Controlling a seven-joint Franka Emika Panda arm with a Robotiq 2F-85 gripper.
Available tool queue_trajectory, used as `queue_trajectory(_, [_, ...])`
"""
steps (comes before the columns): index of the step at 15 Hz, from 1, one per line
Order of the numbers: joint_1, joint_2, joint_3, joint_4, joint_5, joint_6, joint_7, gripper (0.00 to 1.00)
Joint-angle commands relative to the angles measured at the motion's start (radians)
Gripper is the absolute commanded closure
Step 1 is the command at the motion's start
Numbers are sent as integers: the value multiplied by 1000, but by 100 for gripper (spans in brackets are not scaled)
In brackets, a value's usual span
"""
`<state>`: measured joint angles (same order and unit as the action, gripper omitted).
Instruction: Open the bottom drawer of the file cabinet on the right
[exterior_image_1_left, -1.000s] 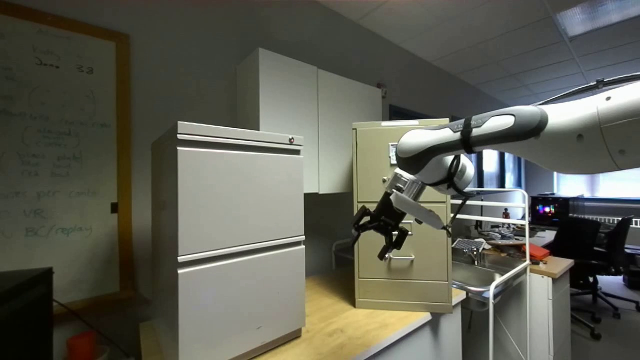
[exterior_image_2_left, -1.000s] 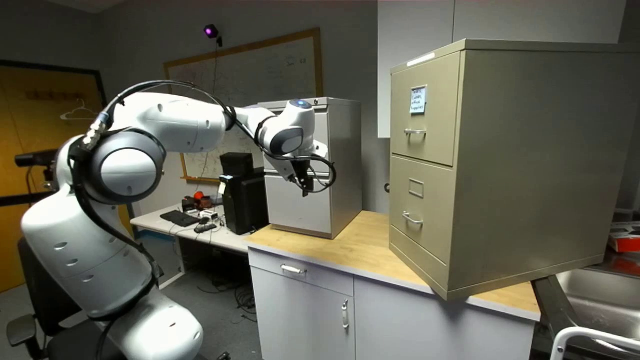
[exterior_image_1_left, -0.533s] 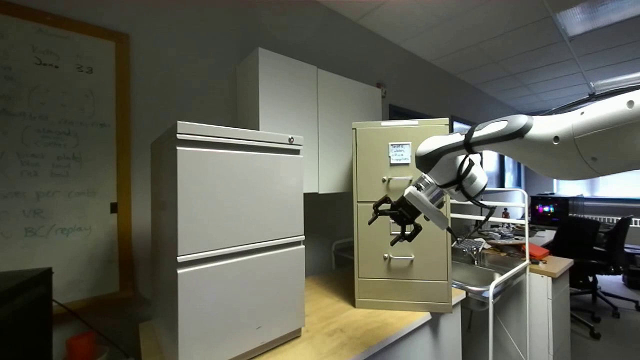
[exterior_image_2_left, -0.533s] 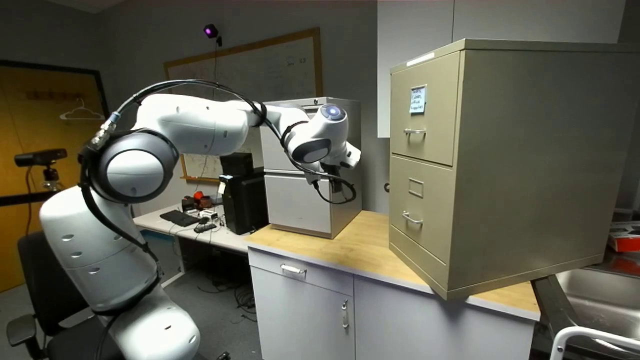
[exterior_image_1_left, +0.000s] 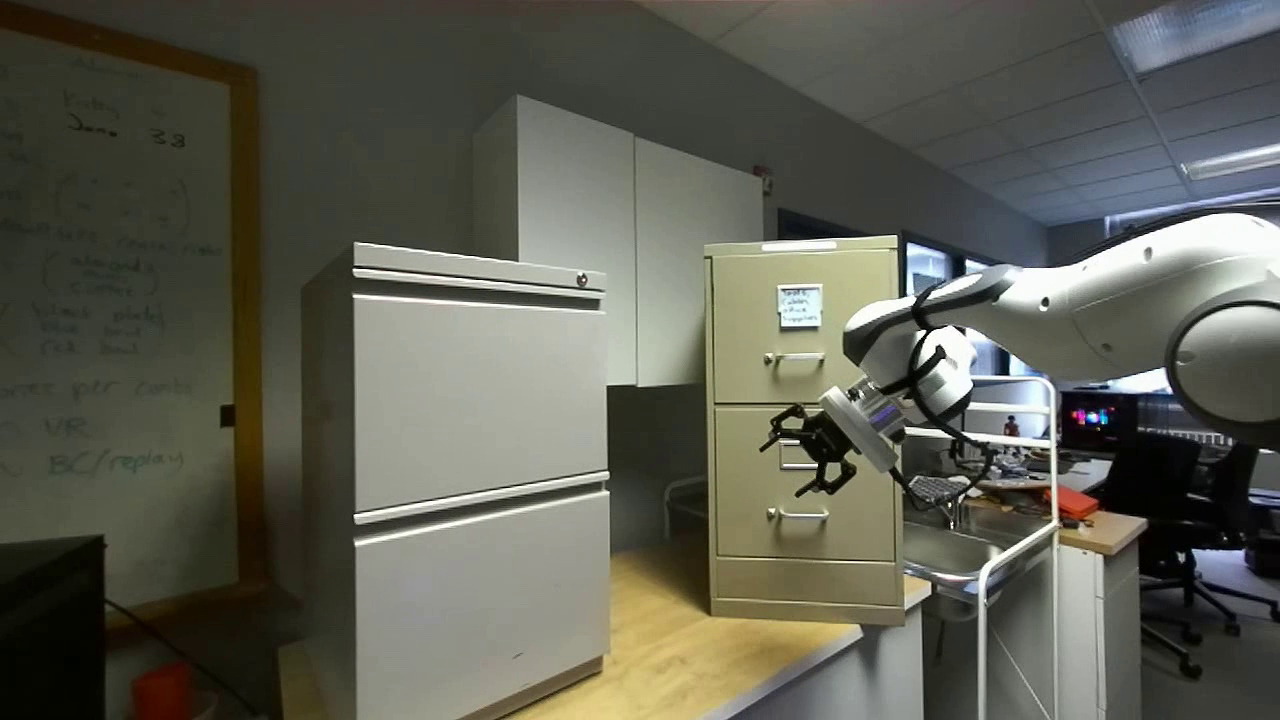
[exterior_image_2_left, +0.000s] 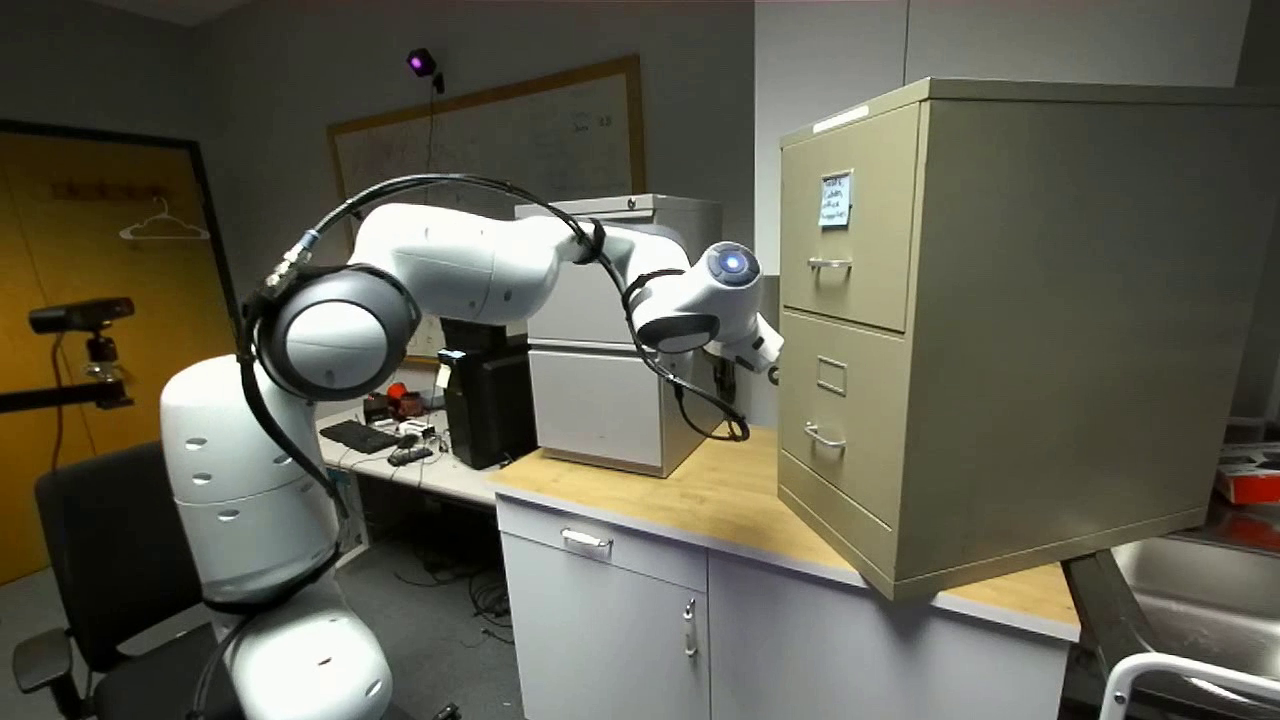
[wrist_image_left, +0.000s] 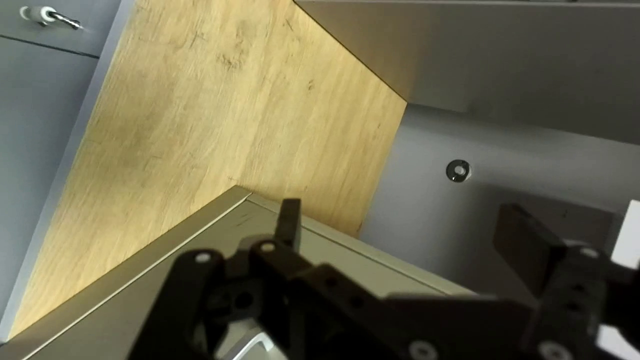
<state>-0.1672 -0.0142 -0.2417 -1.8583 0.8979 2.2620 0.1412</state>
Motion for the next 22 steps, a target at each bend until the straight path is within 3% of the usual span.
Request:
queue_trajectory(1, [-42,122,-6,112,87,-12,26,0])
queue_trajectory(11, [-122,320,3,272,185,-6,73,0])
queue_trajectory(22, [-167,427,6,297,229,30,114,0])
